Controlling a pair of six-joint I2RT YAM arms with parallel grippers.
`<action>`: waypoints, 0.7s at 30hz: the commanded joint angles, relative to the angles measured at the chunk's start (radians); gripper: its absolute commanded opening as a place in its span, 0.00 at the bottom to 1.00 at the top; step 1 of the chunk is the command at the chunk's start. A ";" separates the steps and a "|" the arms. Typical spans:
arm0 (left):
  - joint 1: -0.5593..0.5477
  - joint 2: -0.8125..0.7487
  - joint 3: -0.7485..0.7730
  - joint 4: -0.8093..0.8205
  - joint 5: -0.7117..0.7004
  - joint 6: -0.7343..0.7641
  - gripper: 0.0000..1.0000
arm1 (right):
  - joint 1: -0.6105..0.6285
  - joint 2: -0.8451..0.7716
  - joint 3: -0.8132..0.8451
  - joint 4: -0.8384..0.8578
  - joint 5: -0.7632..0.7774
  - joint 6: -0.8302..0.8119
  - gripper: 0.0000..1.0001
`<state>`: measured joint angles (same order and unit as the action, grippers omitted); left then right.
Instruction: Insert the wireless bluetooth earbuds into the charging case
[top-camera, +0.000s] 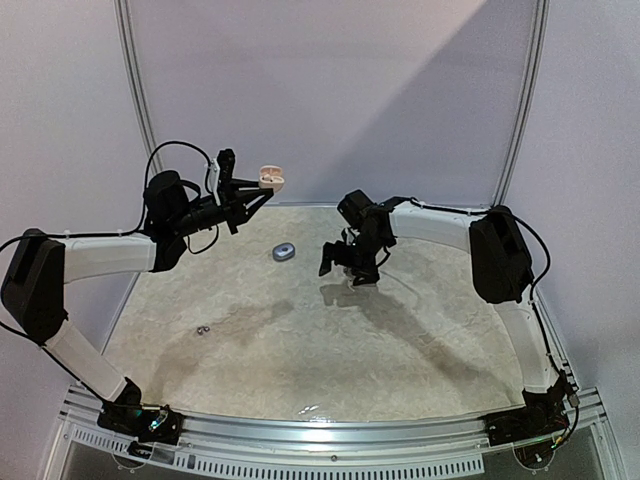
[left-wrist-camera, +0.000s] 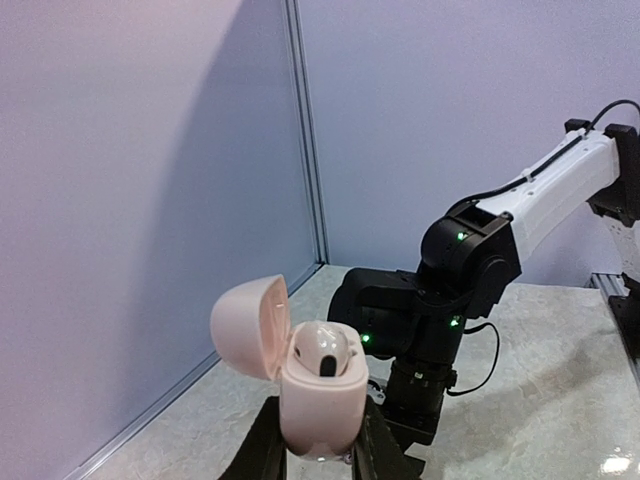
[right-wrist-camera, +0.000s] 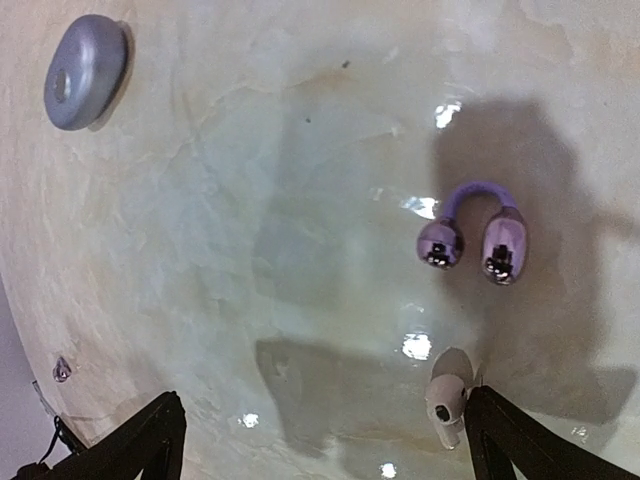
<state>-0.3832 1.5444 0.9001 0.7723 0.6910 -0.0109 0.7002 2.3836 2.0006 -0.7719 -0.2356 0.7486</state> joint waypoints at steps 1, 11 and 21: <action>0.009 -0.022 -0.018 -0.007 -0.001 0.009 0.00 | 0.006 -0.022 0.008 0.055 -0.059 -0.034 0.99; 0.009 -0.025 -0.021 -0.003 -0.002 0.029 0.00 | 0.013 -0.011 0.023 0.077 -0.103 -0.073 0.99; 0.008 -0.026 -0.021 -0.003 -0.001 0.028 0.00 | 0.059 0.018 0.073 0.090 -0.136 -0.115 0.99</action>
<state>-0.3832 1.5444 0.8913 0.7723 0.6907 0.0078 0.7372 2.3848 2.0521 -0.7071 -0.3340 0.6544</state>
